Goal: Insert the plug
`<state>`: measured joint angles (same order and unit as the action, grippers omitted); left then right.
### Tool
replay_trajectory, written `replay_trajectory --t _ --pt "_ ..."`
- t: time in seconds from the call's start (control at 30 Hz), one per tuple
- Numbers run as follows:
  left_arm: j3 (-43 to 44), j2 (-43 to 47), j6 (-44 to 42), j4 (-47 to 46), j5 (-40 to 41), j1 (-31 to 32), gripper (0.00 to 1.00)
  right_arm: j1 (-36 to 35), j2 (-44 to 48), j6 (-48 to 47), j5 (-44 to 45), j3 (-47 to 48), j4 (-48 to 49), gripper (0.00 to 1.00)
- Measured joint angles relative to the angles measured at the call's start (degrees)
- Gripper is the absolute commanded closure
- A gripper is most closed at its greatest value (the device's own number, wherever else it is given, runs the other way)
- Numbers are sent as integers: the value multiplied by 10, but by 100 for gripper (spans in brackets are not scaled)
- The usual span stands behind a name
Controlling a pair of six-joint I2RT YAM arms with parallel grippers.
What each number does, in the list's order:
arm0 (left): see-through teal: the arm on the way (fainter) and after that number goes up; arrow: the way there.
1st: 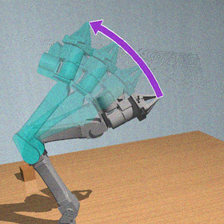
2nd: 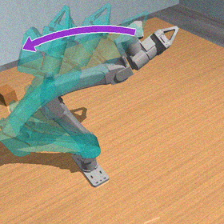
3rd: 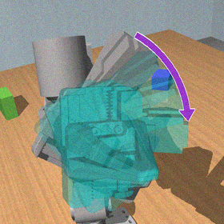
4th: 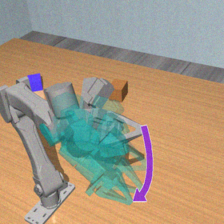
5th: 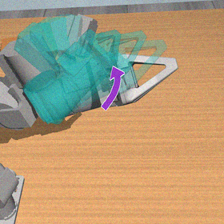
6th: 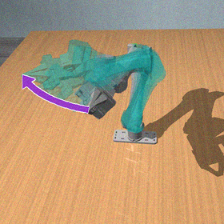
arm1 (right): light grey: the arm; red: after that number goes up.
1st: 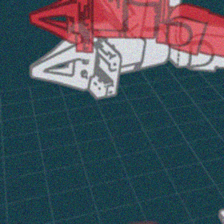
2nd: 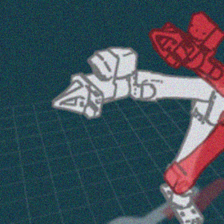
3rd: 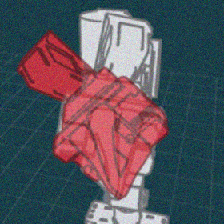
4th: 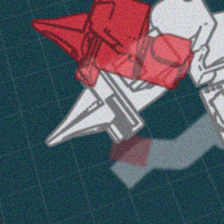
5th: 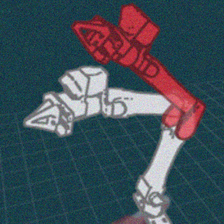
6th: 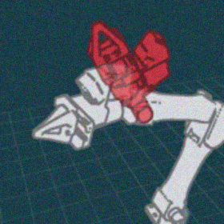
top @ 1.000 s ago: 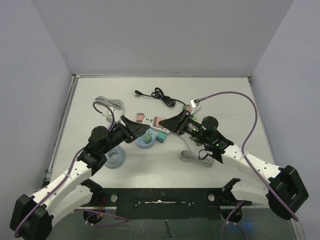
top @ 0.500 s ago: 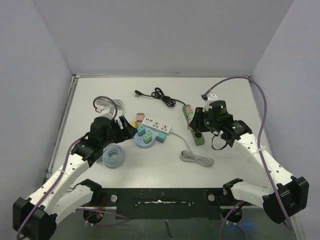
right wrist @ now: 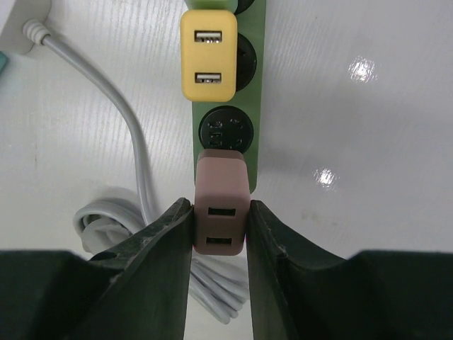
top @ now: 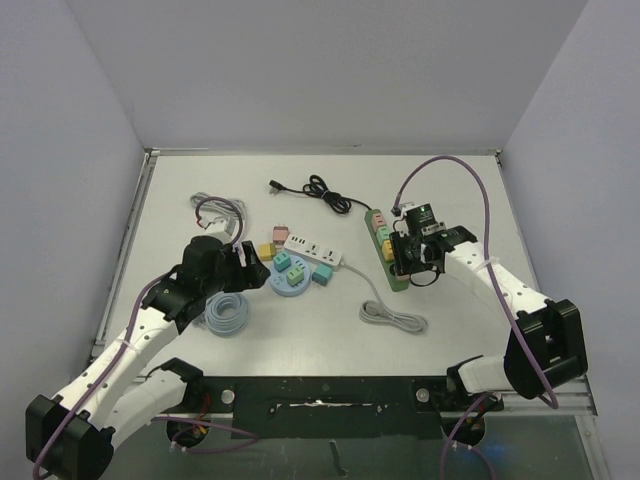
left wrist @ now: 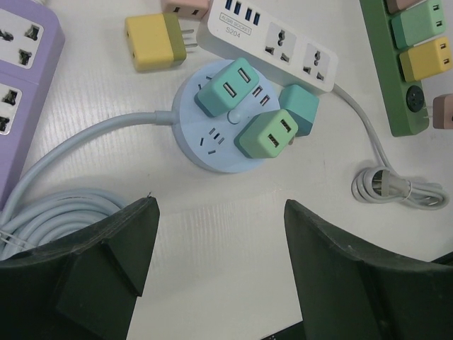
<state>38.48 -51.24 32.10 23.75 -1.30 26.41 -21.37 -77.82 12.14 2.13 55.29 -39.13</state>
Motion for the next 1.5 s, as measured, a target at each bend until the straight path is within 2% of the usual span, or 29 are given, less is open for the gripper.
replay_trajectory --t 0.7,1.5 --pt "-13 7 -3 -5 -5 -3 30 34 -28 -66 -62 0 43 98" --pt "-13 8 -2 -7 -7 -3 30 33 -62 -67 -61 15 60 99"
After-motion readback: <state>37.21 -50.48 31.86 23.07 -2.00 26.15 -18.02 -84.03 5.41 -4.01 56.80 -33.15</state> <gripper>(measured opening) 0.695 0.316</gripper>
